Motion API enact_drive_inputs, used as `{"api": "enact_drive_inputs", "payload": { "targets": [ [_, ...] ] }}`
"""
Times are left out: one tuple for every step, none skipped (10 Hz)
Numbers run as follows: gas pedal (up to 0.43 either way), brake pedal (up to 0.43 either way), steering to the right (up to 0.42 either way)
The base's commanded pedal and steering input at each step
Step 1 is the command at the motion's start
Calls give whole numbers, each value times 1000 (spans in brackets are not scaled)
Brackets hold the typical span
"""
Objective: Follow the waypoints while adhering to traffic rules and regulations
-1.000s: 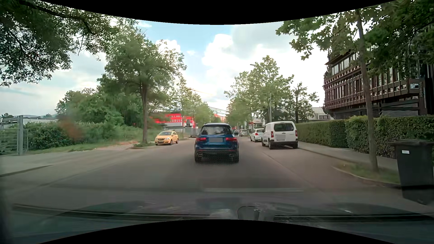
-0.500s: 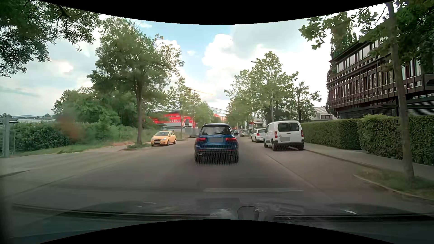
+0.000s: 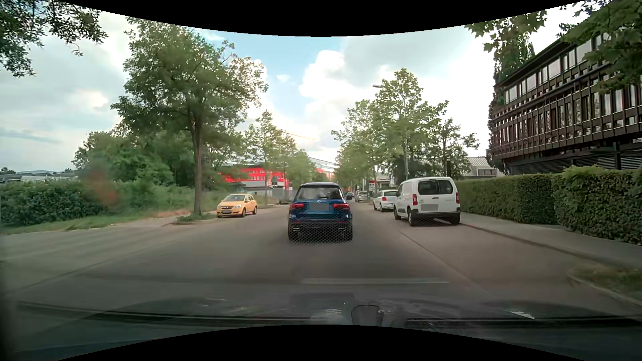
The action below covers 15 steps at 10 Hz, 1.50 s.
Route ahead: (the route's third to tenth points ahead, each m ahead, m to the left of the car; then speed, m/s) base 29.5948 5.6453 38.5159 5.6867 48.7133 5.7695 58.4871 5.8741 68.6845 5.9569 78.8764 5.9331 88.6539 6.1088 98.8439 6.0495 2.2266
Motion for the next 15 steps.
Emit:
{"api": "enact_drive_inputs", "payload": {
  "targets": [
    [0,0,-5],
    [0,0,-5],
    [0,0,-5],
    [0,0,-5],
    [0,0,-5],
    [0,0,-5],
    [0,0,-5],
    [0,0,-5],
    [0,0,-5],
    [0,0,-5],
    [0,0,-4],
    [0,0,-4],
    [0,0,-4],
    [0,0,-4],
    [0,0,-4]
  ]
}}
